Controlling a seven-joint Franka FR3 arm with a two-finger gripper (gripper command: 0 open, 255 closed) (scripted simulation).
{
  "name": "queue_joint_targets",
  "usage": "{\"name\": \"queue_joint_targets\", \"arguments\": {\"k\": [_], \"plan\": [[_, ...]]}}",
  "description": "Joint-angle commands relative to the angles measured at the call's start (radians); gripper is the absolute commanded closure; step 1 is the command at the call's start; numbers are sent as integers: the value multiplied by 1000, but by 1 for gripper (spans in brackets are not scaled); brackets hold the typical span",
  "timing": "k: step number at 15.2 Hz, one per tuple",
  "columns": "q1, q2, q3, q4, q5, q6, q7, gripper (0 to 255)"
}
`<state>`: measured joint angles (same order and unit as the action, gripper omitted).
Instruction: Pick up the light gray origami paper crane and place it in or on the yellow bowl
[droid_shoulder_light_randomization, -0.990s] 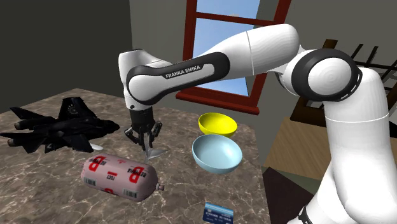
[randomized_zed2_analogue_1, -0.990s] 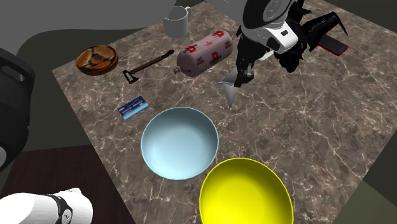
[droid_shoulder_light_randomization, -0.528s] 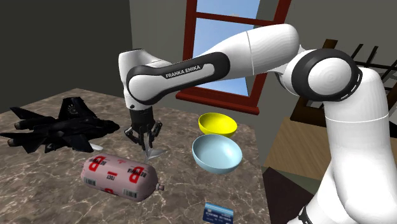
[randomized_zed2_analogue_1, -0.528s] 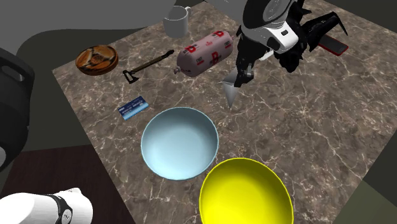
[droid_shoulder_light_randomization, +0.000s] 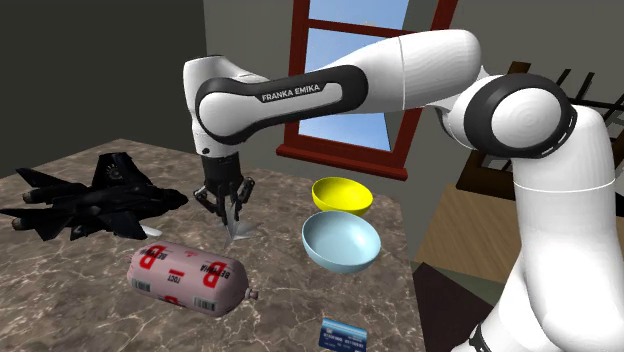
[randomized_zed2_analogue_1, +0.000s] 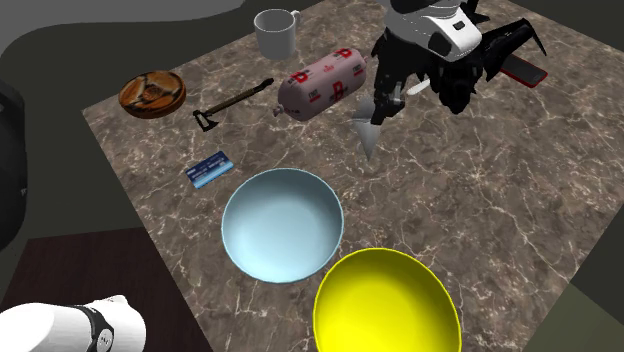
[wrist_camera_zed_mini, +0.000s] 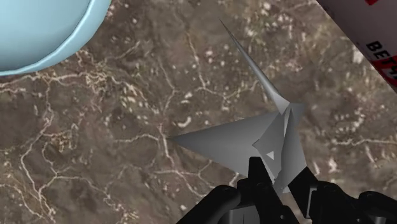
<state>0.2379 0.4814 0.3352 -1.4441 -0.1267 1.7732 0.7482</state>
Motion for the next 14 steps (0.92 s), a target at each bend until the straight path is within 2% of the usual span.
{"name": "queue_joint_targets", "arguments": {"k": [1,14], "plan": [[-1,-7,1,16,2,-23,-2,255],[12,-12,6,185,6,-196,-6,255]]}}
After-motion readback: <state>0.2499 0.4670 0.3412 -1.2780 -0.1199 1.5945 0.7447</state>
